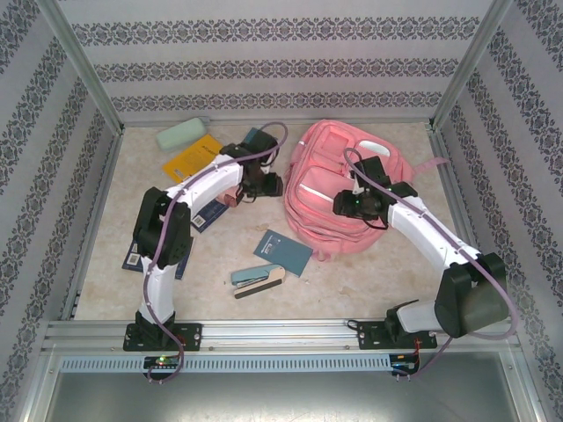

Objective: Pack the student bag

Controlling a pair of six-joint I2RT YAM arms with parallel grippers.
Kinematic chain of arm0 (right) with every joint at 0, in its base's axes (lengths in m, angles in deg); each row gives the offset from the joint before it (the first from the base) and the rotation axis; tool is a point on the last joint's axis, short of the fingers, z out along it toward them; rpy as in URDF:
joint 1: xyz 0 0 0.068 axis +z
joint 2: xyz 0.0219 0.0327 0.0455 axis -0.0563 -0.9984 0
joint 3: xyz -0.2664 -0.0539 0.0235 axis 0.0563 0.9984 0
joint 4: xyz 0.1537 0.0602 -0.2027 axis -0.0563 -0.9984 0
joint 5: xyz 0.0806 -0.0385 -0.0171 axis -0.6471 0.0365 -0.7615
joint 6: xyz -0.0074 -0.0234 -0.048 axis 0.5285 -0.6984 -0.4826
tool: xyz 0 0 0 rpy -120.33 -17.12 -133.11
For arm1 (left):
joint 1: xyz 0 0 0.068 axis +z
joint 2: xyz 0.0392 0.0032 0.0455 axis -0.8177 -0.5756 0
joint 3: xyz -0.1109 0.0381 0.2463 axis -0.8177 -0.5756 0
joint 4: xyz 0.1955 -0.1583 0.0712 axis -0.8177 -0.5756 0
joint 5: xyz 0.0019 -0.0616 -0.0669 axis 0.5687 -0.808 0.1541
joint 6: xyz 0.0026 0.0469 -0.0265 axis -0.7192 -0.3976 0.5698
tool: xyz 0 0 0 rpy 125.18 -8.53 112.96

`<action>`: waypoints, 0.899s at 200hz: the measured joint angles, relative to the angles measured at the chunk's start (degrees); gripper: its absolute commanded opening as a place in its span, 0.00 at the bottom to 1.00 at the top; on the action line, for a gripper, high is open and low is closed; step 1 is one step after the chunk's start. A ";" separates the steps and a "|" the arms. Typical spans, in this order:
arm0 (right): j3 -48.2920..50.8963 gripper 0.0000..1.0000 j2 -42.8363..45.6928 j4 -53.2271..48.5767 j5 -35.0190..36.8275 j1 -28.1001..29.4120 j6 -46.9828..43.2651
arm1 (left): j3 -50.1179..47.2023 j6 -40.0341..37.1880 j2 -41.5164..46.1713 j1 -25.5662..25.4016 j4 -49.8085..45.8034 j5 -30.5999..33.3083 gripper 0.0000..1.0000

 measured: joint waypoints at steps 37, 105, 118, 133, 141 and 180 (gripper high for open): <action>2.89 0.43 -3.52 -0.11 1.49 -0.55 -1.14 | -4.31 5.86 -1.88 -3.61 3.80 -3.39 0.47; 2.08 0.43 -11.52 3.34 2.58 6.05 1.68 | 14.45 6.64 -15.50 -2.51 1.14 -1.16 0.44; -0.02 0.43 -13.46 3.82 2.75 7.52 2.45 | 17.97 5.99 -17.53 -1.68 0.90 -0.48 0.44; -2.08 0.44 -15.21 4.48 2.58 8.83 3.34 | 20.72 5.16 -18.82 -0.55 0.52 0.15 0.45; -3.04 0.44 -15.87 4.55 2.29 9.20 3.50 | 21.66 4.55 -19.04 0.07 0.09 0.35 0.45; -6.99 0.47 -16.55 4.02 1.84 9.46 3.45 | 21.24 1.84 -16.55 2.34 -1.11 2.71 0.52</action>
